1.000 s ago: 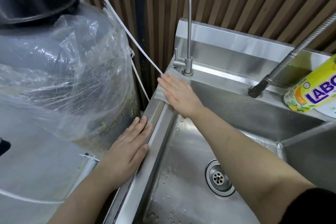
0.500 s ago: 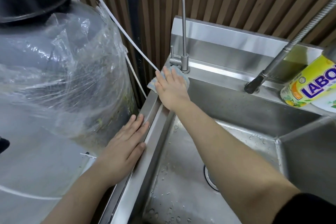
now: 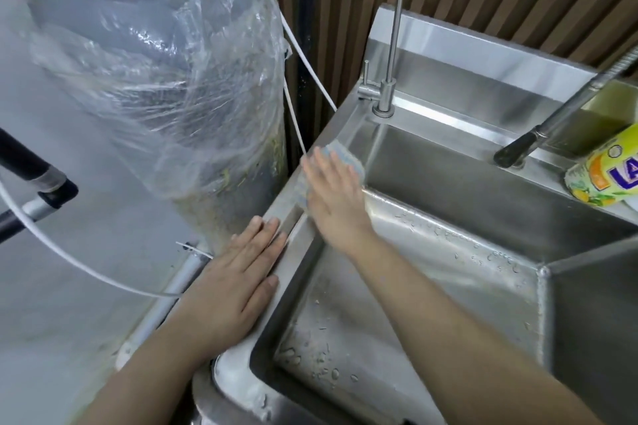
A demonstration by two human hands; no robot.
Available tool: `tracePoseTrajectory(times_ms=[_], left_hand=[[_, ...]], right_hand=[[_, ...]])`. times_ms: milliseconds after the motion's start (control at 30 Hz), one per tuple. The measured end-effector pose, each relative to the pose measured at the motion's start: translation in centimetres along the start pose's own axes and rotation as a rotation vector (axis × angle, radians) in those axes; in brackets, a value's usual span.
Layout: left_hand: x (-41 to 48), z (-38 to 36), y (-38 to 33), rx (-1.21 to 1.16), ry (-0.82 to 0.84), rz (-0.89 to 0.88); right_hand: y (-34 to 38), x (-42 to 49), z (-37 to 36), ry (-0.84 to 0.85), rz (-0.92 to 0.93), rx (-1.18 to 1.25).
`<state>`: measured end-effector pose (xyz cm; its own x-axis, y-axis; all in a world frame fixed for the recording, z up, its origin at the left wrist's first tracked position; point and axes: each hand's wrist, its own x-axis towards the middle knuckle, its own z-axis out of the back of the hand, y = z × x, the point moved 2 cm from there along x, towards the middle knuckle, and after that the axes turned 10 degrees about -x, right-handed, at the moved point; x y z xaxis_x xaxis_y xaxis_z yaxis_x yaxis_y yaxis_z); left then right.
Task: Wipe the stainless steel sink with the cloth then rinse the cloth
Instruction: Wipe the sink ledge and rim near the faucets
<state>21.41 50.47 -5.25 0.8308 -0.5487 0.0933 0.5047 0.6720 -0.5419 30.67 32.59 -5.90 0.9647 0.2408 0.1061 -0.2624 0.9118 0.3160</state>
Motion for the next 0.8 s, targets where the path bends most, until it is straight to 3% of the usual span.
tracePoseTrajectory(times_ms=[133, 333, 567, 733, 800], left_hand=[[0.1, 0.0, 0.1, 0.001, -0.006, 0.006], [0.1, -0.1, 0.1, 0.025, -0.007, 0.015], [-1.2, 1.3, -0.7, -0.045, -0.020, -0.014], [-6.6, 1.9, -0.9, -0.052, -0.038, 0.082], [-8.2, 1.5, -1.0, -0.053, -0.020, 0.090]], right_hand=[[-0.5, -1.4, 0.1, -0.005, 0.077, -0.005], [-3.8, 3.9, 0.9, -0.009, -0.168, -0.082], [1.2, -3.8, -0.3, -0.008, 0.056, -0.022], [-1.5, 1.7, 0.6, 0.003, -0.213, -0.214], [0.7, -0.1, 0.1, 0.014, -0.207, -0.193]])
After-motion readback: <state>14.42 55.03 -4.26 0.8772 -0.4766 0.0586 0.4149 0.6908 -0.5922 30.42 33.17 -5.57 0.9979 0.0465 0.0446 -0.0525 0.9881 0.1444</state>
